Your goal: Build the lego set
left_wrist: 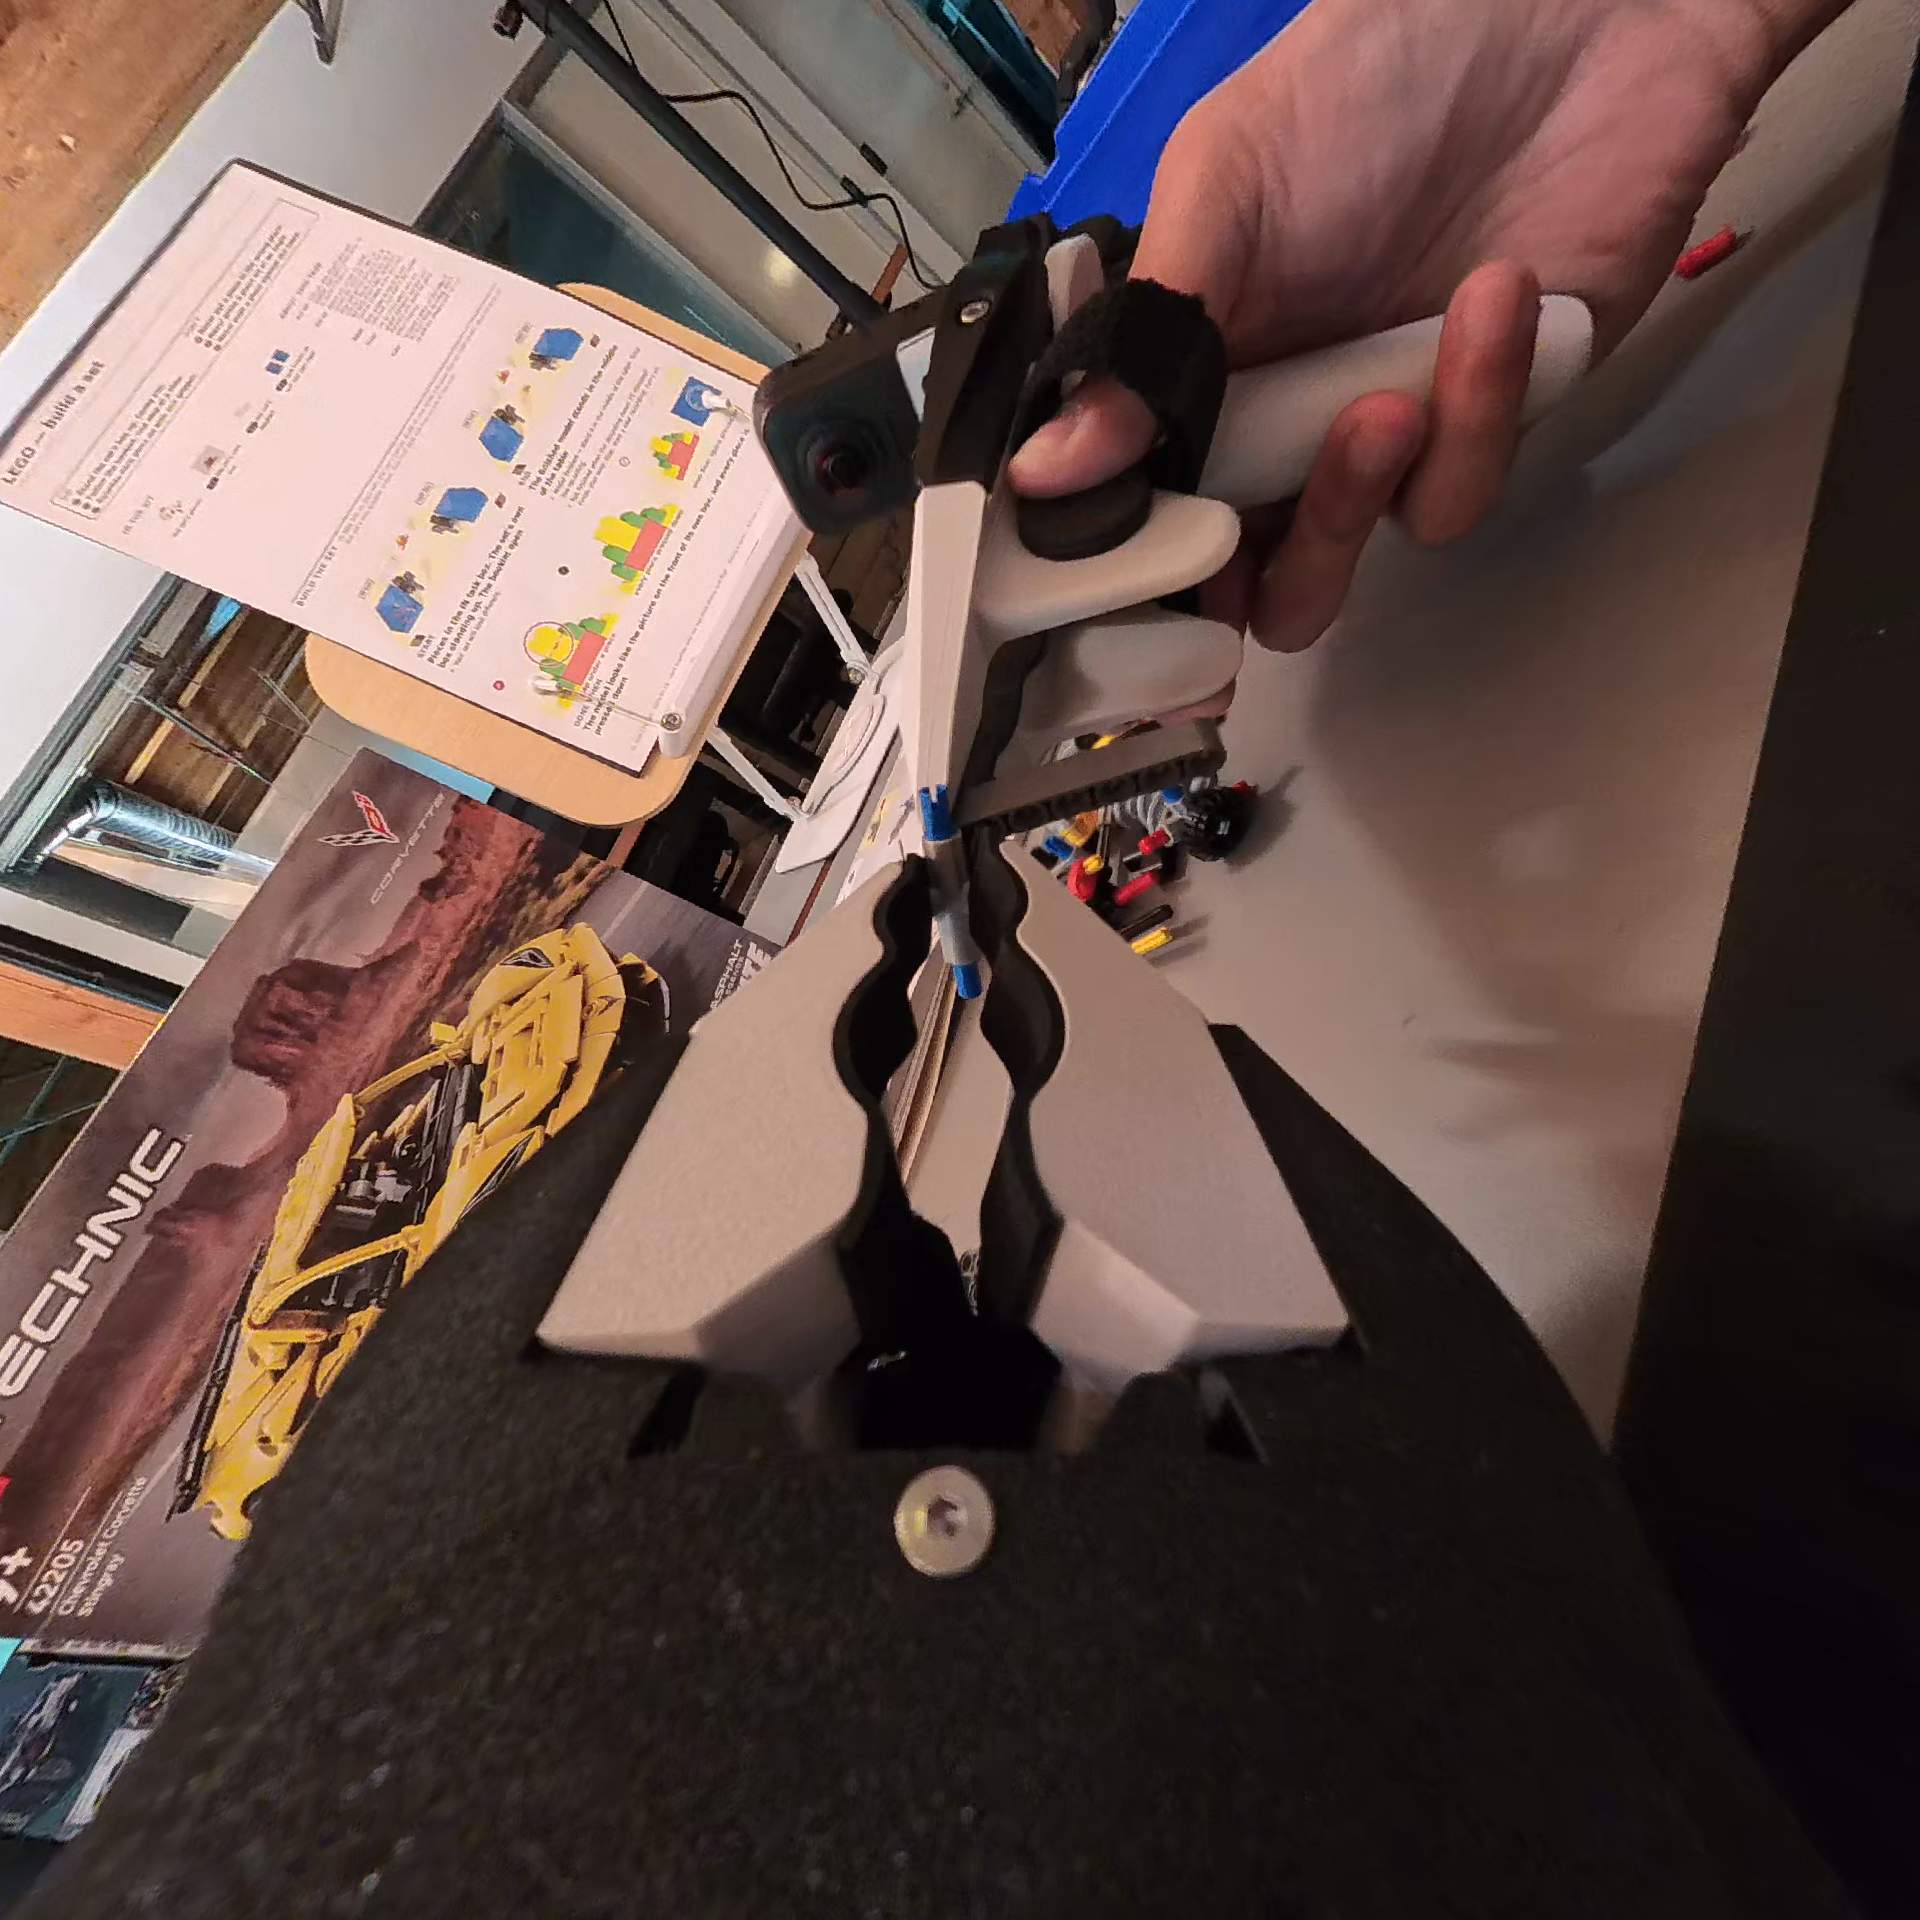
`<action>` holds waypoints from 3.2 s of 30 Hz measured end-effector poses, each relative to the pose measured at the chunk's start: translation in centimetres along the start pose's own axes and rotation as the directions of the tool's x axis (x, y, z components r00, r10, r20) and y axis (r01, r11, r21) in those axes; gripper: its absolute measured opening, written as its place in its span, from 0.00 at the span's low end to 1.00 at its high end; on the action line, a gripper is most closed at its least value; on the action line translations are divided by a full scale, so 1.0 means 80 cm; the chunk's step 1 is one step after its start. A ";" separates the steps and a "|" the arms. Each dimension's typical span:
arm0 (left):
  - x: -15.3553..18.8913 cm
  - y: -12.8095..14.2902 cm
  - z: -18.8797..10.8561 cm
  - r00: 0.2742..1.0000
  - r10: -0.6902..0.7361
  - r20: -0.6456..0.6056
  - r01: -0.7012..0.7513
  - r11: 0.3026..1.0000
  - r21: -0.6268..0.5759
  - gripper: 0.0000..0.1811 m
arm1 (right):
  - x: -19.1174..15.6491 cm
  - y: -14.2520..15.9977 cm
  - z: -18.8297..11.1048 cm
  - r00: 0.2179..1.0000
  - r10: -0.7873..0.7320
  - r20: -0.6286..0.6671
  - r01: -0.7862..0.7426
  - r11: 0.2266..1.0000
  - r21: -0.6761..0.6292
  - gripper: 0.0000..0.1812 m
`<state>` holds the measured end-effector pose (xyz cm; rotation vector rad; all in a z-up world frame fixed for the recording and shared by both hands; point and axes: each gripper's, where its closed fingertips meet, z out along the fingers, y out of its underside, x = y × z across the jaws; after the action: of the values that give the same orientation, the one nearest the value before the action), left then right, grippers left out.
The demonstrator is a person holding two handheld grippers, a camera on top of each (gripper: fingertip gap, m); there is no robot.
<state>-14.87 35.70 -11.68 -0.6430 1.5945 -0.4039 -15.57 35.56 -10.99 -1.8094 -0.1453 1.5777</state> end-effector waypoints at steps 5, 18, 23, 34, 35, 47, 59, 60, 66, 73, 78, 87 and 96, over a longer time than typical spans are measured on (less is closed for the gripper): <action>0.001 -0.003 -0.001 1.000 0.023 0.007 -0.023 1.000 0.009 0.03 | -0.003 0.002 -0.001 1.000 -0.009 0.009 0.009 1.000 -0.022 0.03; -0.011 0.000 -0.006 0.998 -0.070 0.008 0.070 0.997 0.026 0.03 | -0.011 -0.026 -0.029 0.999 0.002 0.053 -0.008 0.994 0.108 0.03; -0.011 0.000 -0.006 0.998 -0.056 0.016 0.056 0.998 0.026 0.03 | -0.007 -0.010 -0.011 0.999 0.011 0.035 -0.013 0.999 0.046 0.03; -0.004 -0.002 -0.002 0.999 -0.035 -0.006 0.035 0.999 0.020 0.03 | -0.003 -0.004 -0.003 1.000 -0.027 -0.004 0.027 0.999 0.019 0.03; -0.004 -0.001 -0.002 0.999 -0.036 -0.007 0.036 0.999 0.016 0.03 | -0.002 -0.004 -0.003 1.000 -0.029 -0.009 0.029 0.999 0.020 0.03; 0.000 -0.001 -0.002 1.000 -0.017 -0.016 0.017 1.000 0.014 0.03 | -0.002 0.000 -0.003 0.997 0.056 0.054 -0.057 0.998 0.020 0.03; 0.001 -0.001 -0.003 1.000 -0.020 -0.023 0.020 1.000 0.017 0.03 | 0.000 0.001 -0.003 1.000 0.021 0.019 -0.022 1.000 0.011 0.03; 0.002 -0.002 -0.003 0.999 -0.020 -0.025 0.021 1.000 0.021 0.03 | -0.002 0.002 -0.004 0.997 0.058 0.053 -0.059 0.998 0.007 0.03; 0.003 -0.001 -0.005 0.999 -0.029 -0.036 0.029 0.999 0.020 0.03 | -0.002 0.003 -0.002 0.997 0.058 0.055 -0.058 0.998 0.004 0.03; 0.009 0.003 -0.003 0.998 -0.022 -0.058 0.022 1.000 -0.001 0.03 | 0.008 0.007 -0.003 0.999 -0.027 -0.045 0.026 0.999 -0.029 0.03; 0.012 -0.002 -0.004 0.997 -0.025 -0.074 0.026 0.999 0.019 0.03 | 0.001 0.014 0.001 0.995 0.087 0.057 -0.085 0.995 -0.044 0.03; 0.006 -0.004 -0.006 0.999 -0.018 -0.043 0.018 1.000 0.023 0.03 | -0.002 0.008 -0.001 1.000 0.003 0.020 -0.003 0.999 -0.044 0.03; 0.002 -0.004 -0.007 0.996 -0.065 -0.053 0.067 0.997 0.035 0.03 | -0.013 0.002 -0.006 0.999 -0.035 0.037 0.036 0.999 -0.024 0.03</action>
<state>-15.41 35.31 -11.55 -0.6631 1.6138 -0.5015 -15.48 34.69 -10.21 -1.7877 -0.2134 1.5910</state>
